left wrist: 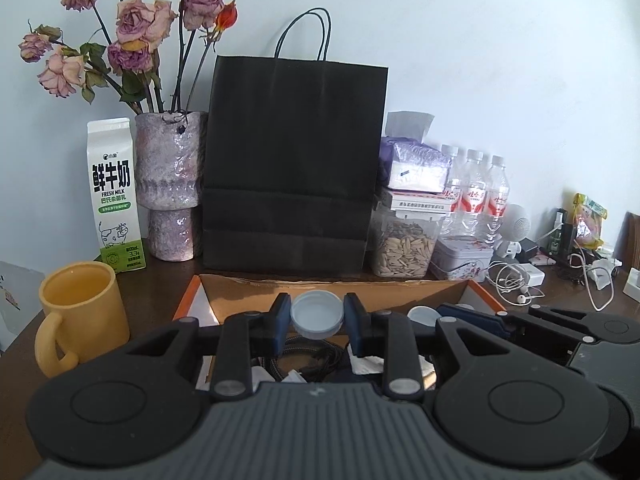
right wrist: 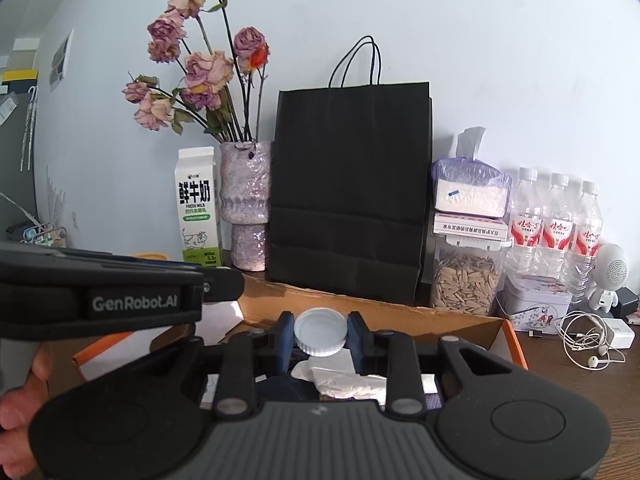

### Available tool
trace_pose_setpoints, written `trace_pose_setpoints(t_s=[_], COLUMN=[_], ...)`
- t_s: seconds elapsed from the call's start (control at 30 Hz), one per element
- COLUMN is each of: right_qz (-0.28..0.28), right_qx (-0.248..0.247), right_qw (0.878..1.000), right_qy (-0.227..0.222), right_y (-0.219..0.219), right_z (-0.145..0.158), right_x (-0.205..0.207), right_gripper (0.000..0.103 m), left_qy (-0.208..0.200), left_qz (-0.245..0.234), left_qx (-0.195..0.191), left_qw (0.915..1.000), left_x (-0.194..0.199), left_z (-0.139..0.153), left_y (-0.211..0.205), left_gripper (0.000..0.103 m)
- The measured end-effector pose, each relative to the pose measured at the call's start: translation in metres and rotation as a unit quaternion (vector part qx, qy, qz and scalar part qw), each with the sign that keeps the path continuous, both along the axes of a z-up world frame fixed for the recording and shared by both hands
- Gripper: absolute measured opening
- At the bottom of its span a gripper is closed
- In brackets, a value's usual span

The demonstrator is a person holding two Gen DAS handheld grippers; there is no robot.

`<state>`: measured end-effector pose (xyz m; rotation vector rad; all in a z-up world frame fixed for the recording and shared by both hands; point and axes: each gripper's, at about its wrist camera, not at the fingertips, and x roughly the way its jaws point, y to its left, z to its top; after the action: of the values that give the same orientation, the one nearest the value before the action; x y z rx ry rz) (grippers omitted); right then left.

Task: Organize objects
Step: 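Carry both white caps over the box and release them inside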

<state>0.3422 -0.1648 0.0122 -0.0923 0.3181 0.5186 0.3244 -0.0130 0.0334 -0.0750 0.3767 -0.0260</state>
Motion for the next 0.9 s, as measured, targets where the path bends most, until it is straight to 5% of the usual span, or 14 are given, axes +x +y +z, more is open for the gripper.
trace_pose_setpoints(t_s=[0.63, 0.67, 0.7, 0.73, 0.77, 0.83, 0.9], right_qz=[-0.007, -0.008, -0.01, -0.013, -0.018, -0.023, -0.024], right_qx=[-0.013, -0.014, -0.015, -0.016, -0.016, -0.02, -0.019], right_qw=[1.0, 1.0, 0.999, 0.999, 0.999, 0.999, 0.999], right_qy=[0.025, 0.025, 0.029, 0.032, 0.033, 0.029, 0.025], right_y=[-0.003, -0.003, -0.003, -0.003, -0.003, -0.002, -0.001], right_z=[-0.014, -0.015, -0.015, -0.016, -0.017, -0.017, -0.016], right_x=[0.018, 0.018, 0.018, 0.019, 0.019, 0.017, 0.015], right_gripper=[0.027, 0.031, 0.037, 0.058, 0.082, 0.102, 0.103], left_qy=[0.015, 0.014, 0.014, 0.011, 0.004, -0.004, -0.003], left_qz=[0.007, 0.011, 0.016, 0.022, 0.03, 0.038, 0.036], left_qx=[0.017, 0.018, 0.019, 0.019, 0.02, 0.025, 0.021], left_qw=[0.9997, 0.9997, 0.9996, 0.9995, 0.9993, 0.999, 0.9991], left_x=[0.018, 0.018, 0.017, 0.017, 0.015, 0.013, 0.013], left_z=[-0.016, -0.016, -0.016, -0.016, -0.016, -0.014, -0.014], left_y=[0.003, 0.004, 0.003, 0.003, 0.003, 0.003, 0.003], left_gripper=[0.032, 0.036, 0.061, 0.093, 0.103, 0.103, 0.103])
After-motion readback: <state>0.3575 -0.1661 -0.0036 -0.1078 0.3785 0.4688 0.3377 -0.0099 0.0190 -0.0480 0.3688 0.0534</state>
